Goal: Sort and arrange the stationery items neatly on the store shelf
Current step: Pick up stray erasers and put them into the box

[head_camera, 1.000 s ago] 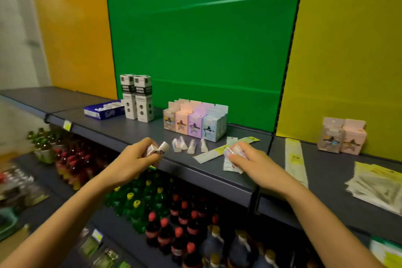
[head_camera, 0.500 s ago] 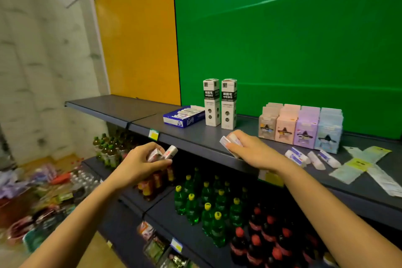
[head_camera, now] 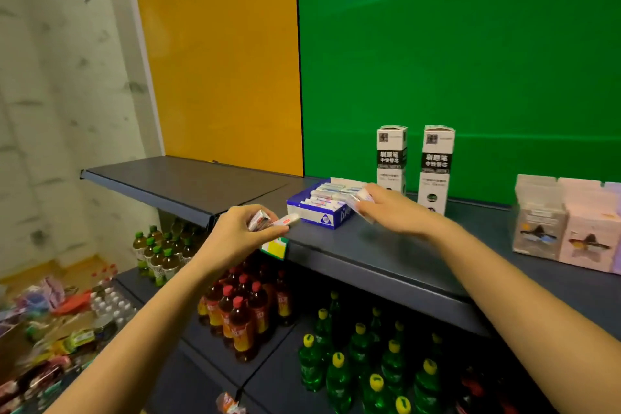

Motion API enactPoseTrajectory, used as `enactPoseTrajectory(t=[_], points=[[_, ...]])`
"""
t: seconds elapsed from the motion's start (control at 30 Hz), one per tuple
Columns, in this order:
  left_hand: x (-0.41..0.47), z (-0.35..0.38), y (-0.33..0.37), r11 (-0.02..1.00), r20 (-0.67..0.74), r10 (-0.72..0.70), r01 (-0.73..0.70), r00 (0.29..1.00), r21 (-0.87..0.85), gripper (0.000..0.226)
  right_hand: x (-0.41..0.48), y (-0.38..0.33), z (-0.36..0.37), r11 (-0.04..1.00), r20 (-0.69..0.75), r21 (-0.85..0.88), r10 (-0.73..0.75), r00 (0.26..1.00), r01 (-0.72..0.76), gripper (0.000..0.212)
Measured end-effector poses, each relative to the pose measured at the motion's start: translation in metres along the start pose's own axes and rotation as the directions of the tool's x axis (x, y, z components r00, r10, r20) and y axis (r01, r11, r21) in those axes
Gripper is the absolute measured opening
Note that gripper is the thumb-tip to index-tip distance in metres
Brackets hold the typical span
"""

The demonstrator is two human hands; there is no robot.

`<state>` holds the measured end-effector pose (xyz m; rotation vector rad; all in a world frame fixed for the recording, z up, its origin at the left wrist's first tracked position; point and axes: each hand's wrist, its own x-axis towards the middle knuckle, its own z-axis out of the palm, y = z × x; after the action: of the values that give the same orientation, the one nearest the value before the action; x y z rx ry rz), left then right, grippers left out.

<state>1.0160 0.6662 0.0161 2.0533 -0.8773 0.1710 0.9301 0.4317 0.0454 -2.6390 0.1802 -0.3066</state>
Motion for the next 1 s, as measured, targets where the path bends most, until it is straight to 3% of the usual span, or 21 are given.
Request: enactPoseTrajectory(t=[0.37,0.57,0.7,1.0], points=[[0.133,0.000,-0.049,0.992,0.101,0.110,-0.102,0.989,-0.078,0.024,0.086,-0.001,0.015,0.985,-0.161,-0.137,0.084,0.983,-0.107,0.039],[0.191,0.027,-0.065,0.967,0.252,0.255,-0.254,0.934,-0.034,0.025,0.110,0.006,0.023,0.982,-0.246,-0.129,0.106,0.964,-0.141,0.029],[0.223,0.044,-0.077,0.952,0.310,0.302,-0.300,0.902,-0.057,0.026,0.122,0.008,0.028,0.971,-0.323,-0.150,0.129,0.937,-0.186,0.034],[0.251,0.067,-0.094,0.924,0.442,0.371,-0.371,0.817,-0.090,0.032,0.131,0.001,0.042,0.915,-0.295,-0.267,0.222,0.929,-0.304,0.031]])
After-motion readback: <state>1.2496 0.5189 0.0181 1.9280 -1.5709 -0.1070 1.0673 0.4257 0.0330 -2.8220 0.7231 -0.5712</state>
